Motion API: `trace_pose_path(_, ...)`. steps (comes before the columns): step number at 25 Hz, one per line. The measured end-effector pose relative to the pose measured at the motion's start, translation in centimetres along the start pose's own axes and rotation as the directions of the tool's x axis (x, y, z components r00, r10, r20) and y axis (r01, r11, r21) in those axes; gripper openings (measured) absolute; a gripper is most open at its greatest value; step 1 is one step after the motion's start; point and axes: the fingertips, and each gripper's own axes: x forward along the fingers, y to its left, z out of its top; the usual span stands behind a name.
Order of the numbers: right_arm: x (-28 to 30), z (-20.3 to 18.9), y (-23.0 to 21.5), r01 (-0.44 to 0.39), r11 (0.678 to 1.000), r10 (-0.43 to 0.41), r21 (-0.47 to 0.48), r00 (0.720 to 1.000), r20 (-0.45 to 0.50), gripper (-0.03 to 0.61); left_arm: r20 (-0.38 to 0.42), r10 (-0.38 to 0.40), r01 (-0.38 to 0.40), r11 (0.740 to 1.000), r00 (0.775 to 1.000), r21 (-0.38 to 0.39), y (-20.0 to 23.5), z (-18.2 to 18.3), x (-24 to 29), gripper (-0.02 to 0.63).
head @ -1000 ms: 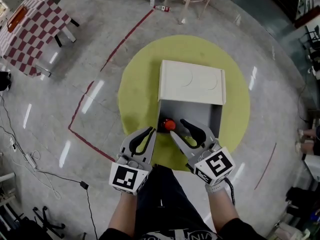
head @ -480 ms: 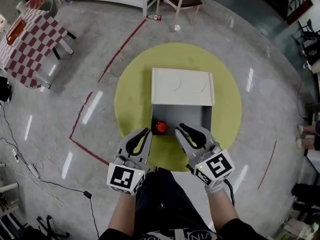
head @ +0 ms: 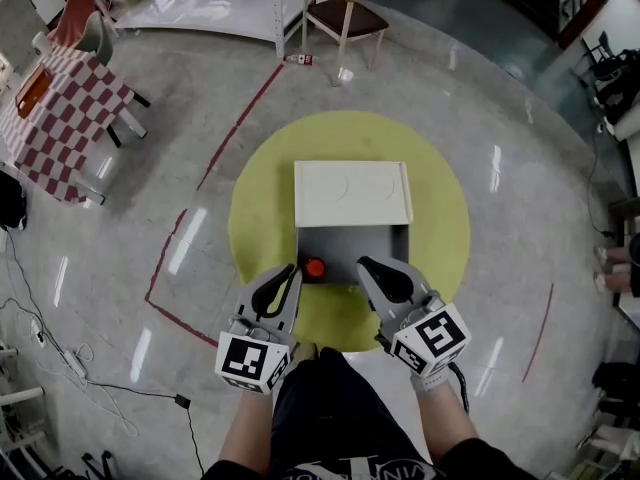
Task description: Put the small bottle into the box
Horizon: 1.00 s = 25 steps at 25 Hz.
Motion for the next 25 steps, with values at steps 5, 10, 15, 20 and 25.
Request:
trace_pose_path(5,-0.9,1.4,-0.3,0.024,1.000,-0.024,-0.008,0.999,0.023,0.011,0.008,-0.007,0.007,1.000,1.000,0.004,-0.3,1.1,-0.1,0.029)
trace_pose_path(10,-1.9,2.7,-0.7,0.037,0.999,-0.037,-0.001,0.998,0.047,0.008,0.023,-0.015,0.014,1.000,1.000,0.018,-0.7,2.1,0.1,0.029)
trace_pose_path(15,-2.9,3.9,-1.0,0.056,0.998,-0.056,0.000,0.996,0.069,0.007,0.033,-0.023,0.022,1.000,0.999,0.018,-1.3,3.2,-0.1,0.029)
trace_pose_path(20,-3.9,5.0,-1.6,0.079,0.996,-0.082,0.031,0.991,0.103,0.007,0.028,-0.036,0.036,0.999,0.999,0.021,-2.0,3.7,-0.2,0.029)
trace_pose_path(25,-4.5,6.4,-2.0,0.089,0.995,-0.093,0.035,0.987,0.131,0.006,0.047,-0.031,0.030,0.999,0.998,0.021,-1.7,5.1,-0.3,0.029)
